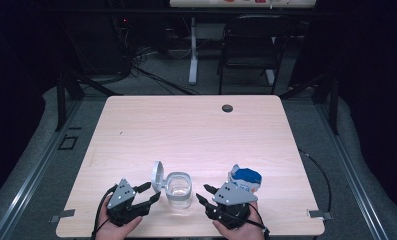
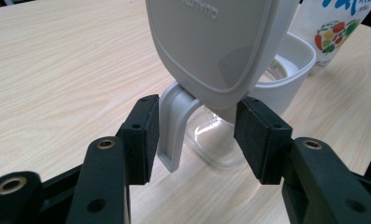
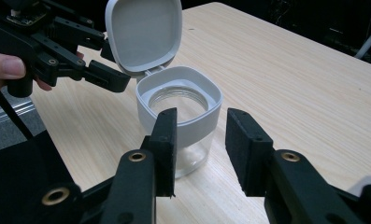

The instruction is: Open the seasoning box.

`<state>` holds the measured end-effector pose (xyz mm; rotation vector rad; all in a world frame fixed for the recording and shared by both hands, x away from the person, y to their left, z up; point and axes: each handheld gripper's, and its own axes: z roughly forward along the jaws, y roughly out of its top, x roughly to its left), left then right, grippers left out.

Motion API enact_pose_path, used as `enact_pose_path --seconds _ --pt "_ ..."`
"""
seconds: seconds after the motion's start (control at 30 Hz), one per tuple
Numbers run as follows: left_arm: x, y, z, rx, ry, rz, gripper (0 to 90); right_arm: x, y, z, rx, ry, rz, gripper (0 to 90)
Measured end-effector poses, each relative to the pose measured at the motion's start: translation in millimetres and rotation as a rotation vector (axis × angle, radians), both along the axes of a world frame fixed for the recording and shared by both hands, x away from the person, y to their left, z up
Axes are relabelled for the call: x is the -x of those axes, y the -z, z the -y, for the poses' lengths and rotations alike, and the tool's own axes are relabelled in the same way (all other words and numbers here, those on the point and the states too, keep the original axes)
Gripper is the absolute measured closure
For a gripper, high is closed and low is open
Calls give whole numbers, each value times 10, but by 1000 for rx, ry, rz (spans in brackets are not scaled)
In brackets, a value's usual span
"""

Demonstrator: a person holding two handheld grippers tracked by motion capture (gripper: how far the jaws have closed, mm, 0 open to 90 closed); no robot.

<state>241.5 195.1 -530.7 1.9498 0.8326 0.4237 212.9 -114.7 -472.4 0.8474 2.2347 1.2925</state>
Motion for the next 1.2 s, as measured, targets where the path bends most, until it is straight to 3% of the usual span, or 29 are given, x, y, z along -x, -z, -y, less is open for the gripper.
enact_pose_path --seconds 0.17,0.4,0.67,0.8,1.0,1.2 --pt "13 10 -28 -16 -5 -3 536 28 -4 112 -14 18 1 633" --pt "11 23 -73 2 -9 -16 537 95 38 343 -29 36 -19 617" --pt "20 46 -60 -19 3 -26 533 168 106 586 -43 66 -38 574" --pt "13 49 -68 -6 2 -23 529 206 113 693 -40 81 -38 542" --pt "20 28 -91 5 -5 -27 523 276 48 834 -75 115 -7 495" --pt "2 24 -134 11 -19 -30 520 332 -89 987 -124 144 54 482"
